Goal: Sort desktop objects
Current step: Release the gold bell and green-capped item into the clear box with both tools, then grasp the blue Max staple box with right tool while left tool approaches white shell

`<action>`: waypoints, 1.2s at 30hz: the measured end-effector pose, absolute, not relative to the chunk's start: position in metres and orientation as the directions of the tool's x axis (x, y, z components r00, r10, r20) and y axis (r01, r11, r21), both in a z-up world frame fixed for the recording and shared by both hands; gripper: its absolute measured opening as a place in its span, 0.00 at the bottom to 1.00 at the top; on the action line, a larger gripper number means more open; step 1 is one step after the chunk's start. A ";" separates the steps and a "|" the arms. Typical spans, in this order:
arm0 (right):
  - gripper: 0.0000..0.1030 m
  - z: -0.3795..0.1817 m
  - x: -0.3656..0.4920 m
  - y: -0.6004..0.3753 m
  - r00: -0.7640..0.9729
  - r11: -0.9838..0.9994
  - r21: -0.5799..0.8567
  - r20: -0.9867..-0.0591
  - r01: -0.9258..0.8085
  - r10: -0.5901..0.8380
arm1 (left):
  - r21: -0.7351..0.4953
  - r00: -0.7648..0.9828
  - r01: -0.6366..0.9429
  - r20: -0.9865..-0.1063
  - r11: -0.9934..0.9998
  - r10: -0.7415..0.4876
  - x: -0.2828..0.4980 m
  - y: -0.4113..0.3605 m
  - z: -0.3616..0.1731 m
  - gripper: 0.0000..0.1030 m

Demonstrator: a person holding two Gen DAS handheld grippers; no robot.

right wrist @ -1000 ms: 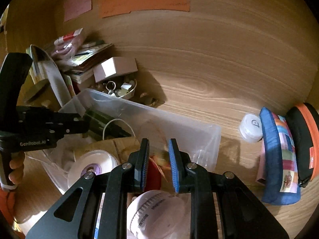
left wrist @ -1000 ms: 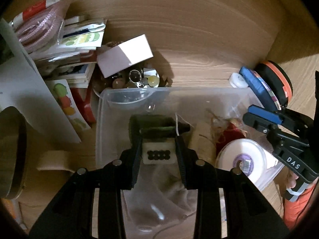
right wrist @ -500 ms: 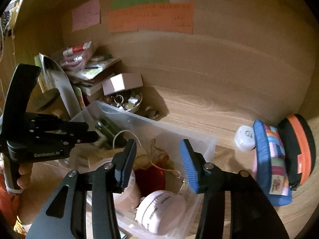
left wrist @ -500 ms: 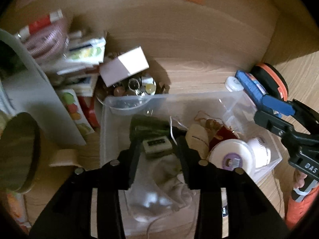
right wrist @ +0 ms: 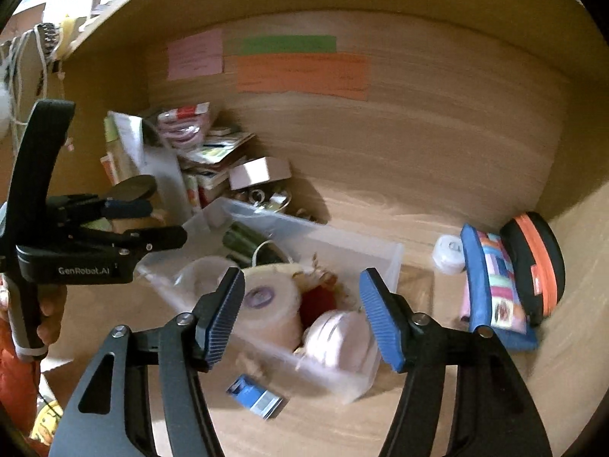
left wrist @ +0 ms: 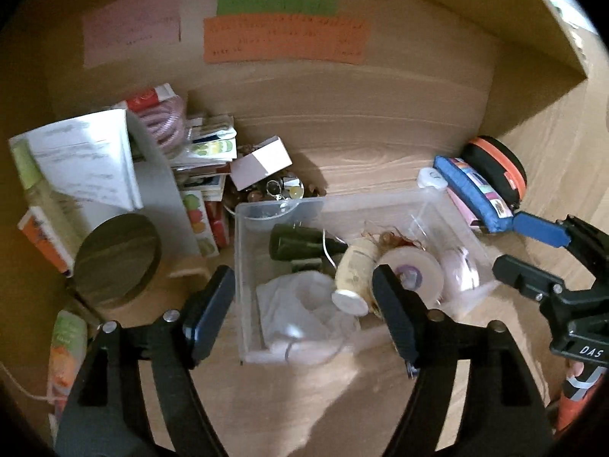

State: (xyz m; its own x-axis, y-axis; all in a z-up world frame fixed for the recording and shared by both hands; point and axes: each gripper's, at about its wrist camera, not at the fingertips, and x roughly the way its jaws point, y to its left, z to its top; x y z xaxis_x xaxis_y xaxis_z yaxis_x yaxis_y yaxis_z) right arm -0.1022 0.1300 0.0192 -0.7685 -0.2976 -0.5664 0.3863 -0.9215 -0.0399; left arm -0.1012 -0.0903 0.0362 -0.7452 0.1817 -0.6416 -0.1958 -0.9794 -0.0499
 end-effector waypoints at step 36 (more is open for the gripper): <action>0.49 -0.100 -0.090 0.093 -0.611 -0.964 -0.083 -0.786 0.254 -0.094 | -0.131 -0.661 -0.252 -0.700 -0.959 0.270 -0.070 -0.065 -0.050 0.79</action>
State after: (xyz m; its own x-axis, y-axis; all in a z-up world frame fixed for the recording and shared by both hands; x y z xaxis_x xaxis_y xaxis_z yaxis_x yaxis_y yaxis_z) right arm -0.0904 0.0932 -0.1001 -0.6106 -0.0936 -0.7864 0.2543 -0.9636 -0.0828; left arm -0.0695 -0.0652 -0.0499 -0.6608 0.2698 -0.7004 -0.2525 -0.9587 -0.1311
